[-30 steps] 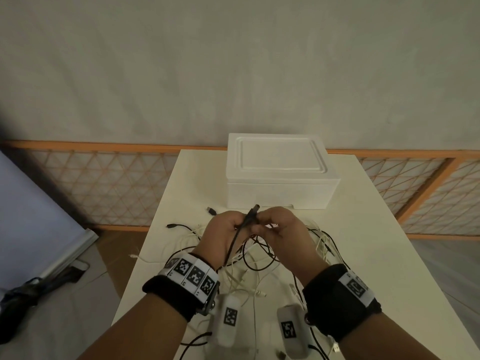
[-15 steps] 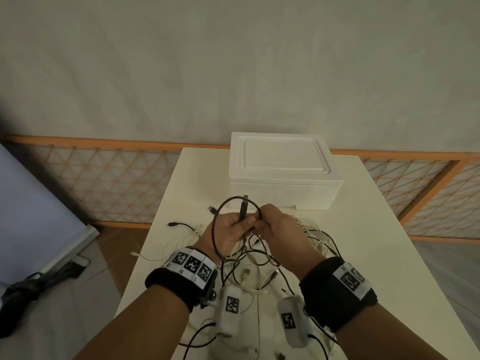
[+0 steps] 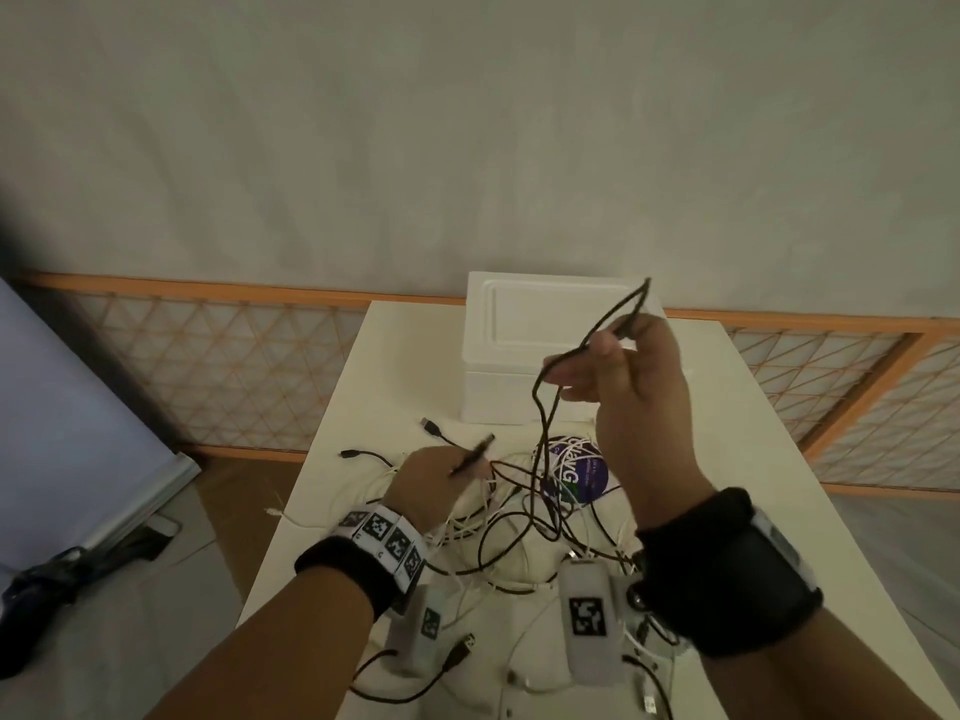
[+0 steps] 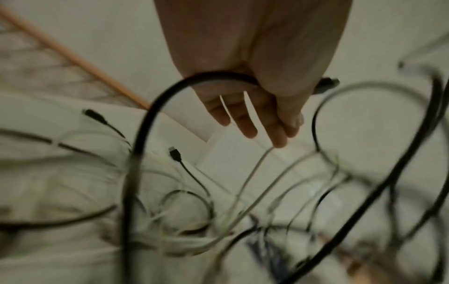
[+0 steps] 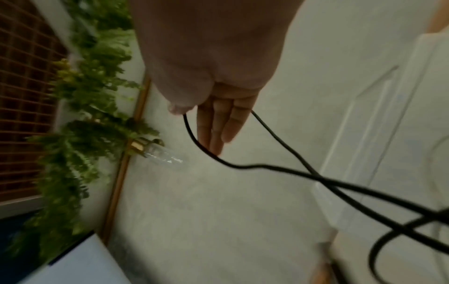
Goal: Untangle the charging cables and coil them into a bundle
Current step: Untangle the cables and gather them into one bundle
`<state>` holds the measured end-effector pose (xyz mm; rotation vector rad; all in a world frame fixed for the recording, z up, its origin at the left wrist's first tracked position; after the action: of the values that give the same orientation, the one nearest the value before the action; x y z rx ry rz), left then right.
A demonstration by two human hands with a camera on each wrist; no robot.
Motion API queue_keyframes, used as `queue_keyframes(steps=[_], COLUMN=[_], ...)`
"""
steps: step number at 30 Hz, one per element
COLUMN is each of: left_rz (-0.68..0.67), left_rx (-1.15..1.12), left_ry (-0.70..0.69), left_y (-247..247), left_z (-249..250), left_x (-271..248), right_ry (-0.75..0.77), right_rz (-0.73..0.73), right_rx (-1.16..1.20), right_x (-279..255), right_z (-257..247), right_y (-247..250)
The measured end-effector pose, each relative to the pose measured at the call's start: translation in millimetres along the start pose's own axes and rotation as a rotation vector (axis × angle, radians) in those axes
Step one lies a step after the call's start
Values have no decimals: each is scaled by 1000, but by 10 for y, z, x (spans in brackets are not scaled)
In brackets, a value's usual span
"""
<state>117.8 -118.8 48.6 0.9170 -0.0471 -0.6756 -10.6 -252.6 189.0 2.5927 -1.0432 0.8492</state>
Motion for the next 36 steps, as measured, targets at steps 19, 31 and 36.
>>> queue_keyframes(steps=[19,31,36], left_rz=[86,360,-15], left_rx=[-625,-902,-115], left_ry=[-72,-197,-119], left_y=[327,1763,770], left_z=[519,963,917], left_x=[-123,-282,-285], right_ry=[-203,-146,93], right_rz=[-412,-910,-685], right_rx=[-370,-850,-814], right_x=[-237,-466,-21], right_z=[773,1127,635], right_y=[-54,10,-194])
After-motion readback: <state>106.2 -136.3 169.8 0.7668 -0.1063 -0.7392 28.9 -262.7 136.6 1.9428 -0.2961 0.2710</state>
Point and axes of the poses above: each hand's wrist, its own x-axis towards the middle knuckle, its own y-axis out of the back of the hand, z = x × y, the point moved 1 cm from there along x, towards the middle knuckle, and after that the axes turned 13 degrees about y, right-handed, at the moved point
